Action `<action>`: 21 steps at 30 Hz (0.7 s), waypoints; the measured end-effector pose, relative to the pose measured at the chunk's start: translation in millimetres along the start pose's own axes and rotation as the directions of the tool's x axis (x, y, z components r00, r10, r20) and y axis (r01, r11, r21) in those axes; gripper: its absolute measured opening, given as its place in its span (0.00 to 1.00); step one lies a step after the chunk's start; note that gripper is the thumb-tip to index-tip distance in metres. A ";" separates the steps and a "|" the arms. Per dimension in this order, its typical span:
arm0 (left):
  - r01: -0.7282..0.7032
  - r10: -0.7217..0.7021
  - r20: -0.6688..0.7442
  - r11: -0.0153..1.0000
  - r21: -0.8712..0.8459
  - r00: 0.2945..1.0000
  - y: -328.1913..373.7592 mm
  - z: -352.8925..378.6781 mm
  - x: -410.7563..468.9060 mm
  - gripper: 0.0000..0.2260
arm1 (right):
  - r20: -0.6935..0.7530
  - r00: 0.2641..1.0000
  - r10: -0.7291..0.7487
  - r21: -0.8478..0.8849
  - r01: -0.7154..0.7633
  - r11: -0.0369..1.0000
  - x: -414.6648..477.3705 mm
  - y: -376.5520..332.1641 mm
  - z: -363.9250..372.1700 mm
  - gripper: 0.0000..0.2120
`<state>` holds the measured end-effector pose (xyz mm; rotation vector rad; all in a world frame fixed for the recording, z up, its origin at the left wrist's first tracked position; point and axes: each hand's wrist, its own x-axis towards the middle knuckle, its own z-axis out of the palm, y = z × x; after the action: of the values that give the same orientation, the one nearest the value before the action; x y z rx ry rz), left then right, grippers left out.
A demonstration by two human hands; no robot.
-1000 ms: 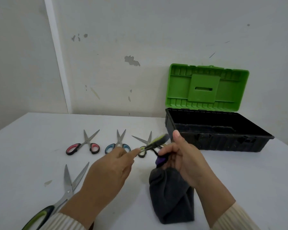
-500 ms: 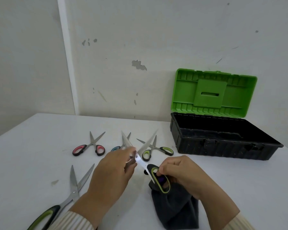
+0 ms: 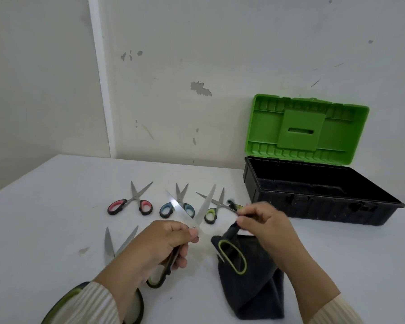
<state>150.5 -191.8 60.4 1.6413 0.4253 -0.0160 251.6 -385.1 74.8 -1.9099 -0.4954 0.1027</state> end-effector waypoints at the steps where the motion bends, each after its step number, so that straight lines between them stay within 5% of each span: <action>1: -0.004 0.003 0.006 0.999 0.036 1.000 -0.5 2.3 -0.7 0.10 | -0.101 0.992 -0.076 0.002 0.077 0.997 0.5 -0.5 -1.0 0.07; 3: -0.021 0.020 0.013 0.996 0.081 1.000 -1.4 9.6 -0.9 0.10 | -0.148 0.951 -0.271 -0.058 0.265 0.962 -3.1 -4.1 5.3 0.12; 8: -0.088 0.088 0.007 0.983 0.158 0.996 -6.3 23.3 -0.5 0.12 | 0.152 0.831 -0.534 -0.332 0.552 0.765 -9.6 3.0 42.2 0.07; 21: -0.120 0.129 -0.021 0.961 0.249 0.991 -9.8 25.2 2.7 0.13 | 0.148 0.792 -0.593 -0.416 0.594 0.689 -7.5 7.0 46.3 0.06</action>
<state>156.3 -214.8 47.2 1.9150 0.3583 0.0582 232.9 -349.9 49.2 -2.0819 -1.2072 -0.4808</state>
